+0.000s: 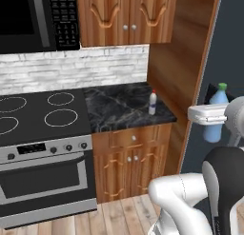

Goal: Take the bottled waters from the counter and place them in the freezer to freeze. Close the freezer door after placing the bottles.

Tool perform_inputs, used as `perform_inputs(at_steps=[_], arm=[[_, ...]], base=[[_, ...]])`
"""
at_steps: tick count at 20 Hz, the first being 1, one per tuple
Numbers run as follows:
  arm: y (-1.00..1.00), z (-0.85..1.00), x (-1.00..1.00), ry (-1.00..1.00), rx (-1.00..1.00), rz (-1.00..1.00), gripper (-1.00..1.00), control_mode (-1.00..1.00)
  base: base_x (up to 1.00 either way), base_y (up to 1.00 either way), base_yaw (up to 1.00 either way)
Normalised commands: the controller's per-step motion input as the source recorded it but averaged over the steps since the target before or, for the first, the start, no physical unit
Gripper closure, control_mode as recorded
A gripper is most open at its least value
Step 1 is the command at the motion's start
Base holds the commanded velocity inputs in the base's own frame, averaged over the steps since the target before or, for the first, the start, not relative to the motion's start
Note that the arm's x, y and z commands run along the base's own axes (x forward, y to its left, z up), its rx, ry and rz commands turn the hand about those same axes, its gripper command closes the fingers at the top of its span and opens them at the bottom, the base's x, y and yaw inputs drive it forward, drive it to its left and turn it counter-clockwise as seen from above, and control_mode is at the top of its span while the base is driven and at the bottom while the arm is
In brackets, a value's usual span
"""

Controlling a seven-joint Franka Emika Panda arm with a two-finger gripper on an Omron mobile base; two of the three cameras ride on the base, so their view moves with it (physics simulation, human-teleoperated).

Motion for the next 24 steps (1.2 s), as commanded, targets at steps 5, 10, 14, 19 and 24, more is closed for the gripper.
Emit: perform_inputs(at_steps=[5,10,14,19,24], arm=[[0.0,0.0,0.0,0.0,0.0,0.0,1.0,1.0],[0.0,0.0,0.0,0.0,0.0,0.0,1.0,1.0],[0.0,0.0,0.0,0.0,0.0,0.0,1.0,1.0],[0.0,0.0,0.0,0.0,0.0,0.0,1.0,1.0],[0.0,0.0,0.0,0.0,0.0,0.0,1.0,1.0]], base=[[-0.55,-0.19,0.0],[-0.48,-0.33,0.0],[-0.18,-0.59,0.0],[-0.14,-0.58,0.0],[-0.11,-0.61,0.04]])
